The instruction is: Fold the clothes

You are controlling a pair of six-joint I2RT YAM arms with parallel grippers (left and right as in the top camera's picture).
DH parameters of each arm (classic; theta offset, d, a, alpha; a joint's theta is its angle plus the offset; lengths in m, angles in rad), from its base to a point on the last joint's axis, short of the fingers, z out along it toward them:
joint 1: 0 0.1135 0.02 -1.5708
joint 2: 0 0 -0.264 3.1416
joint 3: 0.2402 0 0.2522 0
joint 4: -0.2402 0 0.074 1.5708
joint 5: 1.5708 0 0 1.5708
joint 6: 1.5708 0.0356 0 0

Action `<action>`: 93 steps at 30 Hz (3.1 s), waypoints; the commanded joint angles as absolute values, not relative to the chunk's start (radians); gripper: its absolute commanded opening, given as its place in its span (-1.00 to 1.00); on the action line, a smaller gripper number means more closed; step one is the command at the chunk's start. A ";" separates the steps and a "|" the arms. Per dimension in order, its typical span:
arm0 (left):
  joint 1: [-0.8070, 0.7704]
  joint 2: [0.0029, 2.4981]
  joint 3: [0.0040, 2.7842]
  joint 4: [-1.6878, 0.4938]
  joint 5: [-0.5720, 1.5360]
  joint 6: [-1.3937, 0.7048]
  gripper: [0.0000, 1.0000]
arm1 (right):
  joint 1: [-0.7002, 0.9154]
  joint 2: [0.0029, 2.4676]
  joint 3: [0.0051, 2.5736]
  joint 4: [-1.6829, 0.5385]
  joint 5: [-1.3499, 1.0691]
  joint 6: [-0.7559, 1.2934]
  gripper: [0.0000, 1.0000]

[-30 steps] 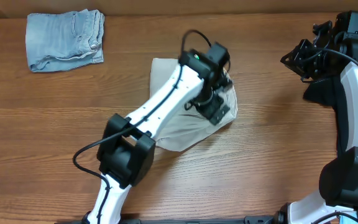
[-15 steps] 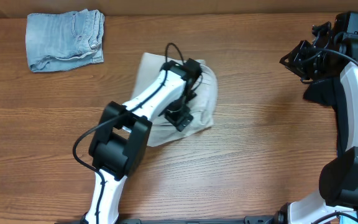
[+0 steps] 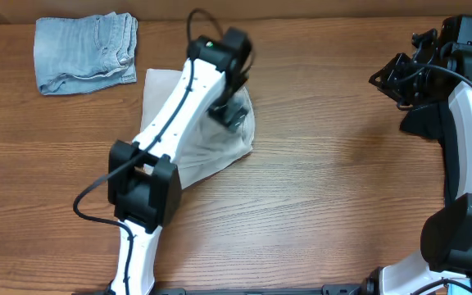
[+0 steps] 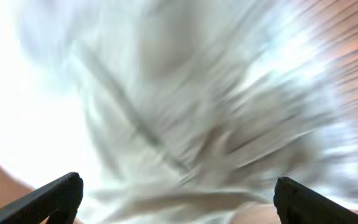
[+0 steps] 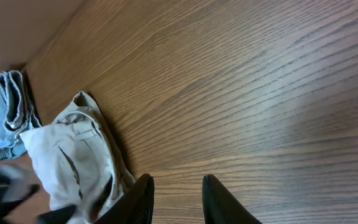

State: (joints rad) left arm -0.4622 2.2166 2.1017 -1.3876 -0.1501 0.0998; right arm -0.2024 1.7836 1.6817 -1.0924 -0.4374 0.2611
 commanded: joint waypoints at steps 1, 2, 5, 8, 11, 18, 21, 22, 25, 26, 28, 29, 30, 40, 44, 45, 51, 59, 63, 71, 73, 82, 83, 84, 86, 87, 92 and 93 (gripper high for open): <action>-0.541 2.211 2.151 -1.359 -0.046 0.094 1.00 | -0.203 1.784 1.684 -1.093 -0.418 0.253 -0.37; -0.553 2.215 2.141 -1.342 -0.047 0.099 0.99 | -0.203 1.784 1.684 -1.094 -0.416 0.253 -0.36; -0.595 2.231 2.086 -1.288 -0.017 0.067 1.00 | -0.203 1.784 1.683 -1.098 -0.404 0.253 -0.34; -0.623 2.258 2.034 -1.250 -0.039 0.018 1.00 | -0.203 1.784 1.683 -1.106 -0.401 0.253 -0.33; -0.635 2.297 1.996 -1.229 -0.118 -0.005 1.00 | -0.203 1.784 1.683 -1.111 -0.401 0.234 -0.32; -0.625 2.380 1.956 -1.213 -0.226 -0.070 1.00 | -0.203 1.784 1.683 -1.117 -0.393 0.231 -0.29; -0.624 2.412 1.955 -1.195 -0.247 -0.071 1.00 | -0.203 1.784 1.683 -1.114 -0.393 0.231 -0.25; -0.623 2.418 1.955 -1.194 -0.252 -0.071 0.99 | -0.203 1.784 1.683 -1.113 -0.393 0.231 -0.24; -0.619 2.447 1.954 -1.192 -0.277 -0.071 1.00 | -0.203 1.784 1.683 -1.113 -0.379 0.231 -0.22; -0.616 2.450 1.953 -1.193 -0.283 -0.071 0.99 | -0.203 1.784 1.683 -1.113 -0.373 0.231 -0.21; -0.610 2.461 1.953 -1.199 -0.293 -0.072 0.86 | -0.203 1.784 1.683 -1.113 -0.361 0.231 -0.19; -0.607 2.466 1.953 -1.200 -0.293 -0.071 0.75 | -0.203 1.784 1.683 -1.113 -0.358 0.231 -0.19; -0.603 2.466 1.953 -1.202 -0.294 -0.071 0.59 | -0.203 1.784 1.683 -1.113 -0.356 0.231 -0.18; -0.552 2.465 1.974 -1.243 -0.297 -0.070 -0.74 | -0.203 1.784 1.683 -1.102 -0.356 0.231 -0.17; -0.533 2.465 2.059 -1.312 -0.304 -0.067 -0.91 | -0.203 1.784 1.683 -1.098 -0.356 0.231 -0.05; -0.527 2.465 2.092 -1.333 -0.307 -0.067 -0.92 | -0.203 1.784 1.683 -1.095 -0.356 0.231 -0.04; -0.467 2.465 2.457 -1.538 -0.307 -0.068 -0.92 | -0.203 1.784 1.683 -1.087 -0.356 0.231 -0.03; -0.327 2.415 2.982 -1.689 -0.256 -0.141 -0.92 | -0.203 1.784 1.683 -1.086 -0.356 0.231 0.00; -0.230 2.323 3.116 -1.682 -0.238 -0.208 -0.92 | -0.203 1.784 1.683 -1.088 -0.357 0.231 0.00; -0.065 2.125 3.142 -1.618 -0.284 -0.307 -0.92 | -0.202 1.784 1.683 -1.111 -0.360 0.232 -0.01; -0.019 2.096 3.142 -1.593 -0.315 -0.353 -0.92 | -0.202 1.784 1.683 -1.121 -0.360 0.232 -0.01; 0.148 2.165 3.126 -1.559 -0.380 -0.610 -0.92 | -0.202 1.784 1.683 -1.148 -0.360 0.232 -0.01; 0.160 2.187 3.126 -1.560 -0.406 -0.658 -0.91 | -0.202 1.784 1.683 -1.151 -0.360 0.231 -0.01; 0.169 2.208 3.126 -1.561 -0.425 -0.695 -0.92 | -0.202 1.784 1.683 -1.154 -0.360 0.231 -0.01; 0.184 2.249 3.126 -1.562 -0.434 -0.766 -0.91 | -0.202 1.784 1.683 -1.155 -0.360 0.231 -0.01; 0.190 2.272 3.126 -1.562 -0.432 -0.796 -0.91 | -0.202 1.784 1.683 -1.155 -0.360 0.231 -0.01; 0.191 2.386 3.126 -1.539 -0.429 -0.861 -0.91 | -0.202 1.784 1.683 -1.155 -0.360 0.231 0.00; 0.191 2.408 3.126 -1.527 -0.429 -0.861 -0.92 | -0.202 1.784 1.683 -1.155 -0.360 0.231 0.00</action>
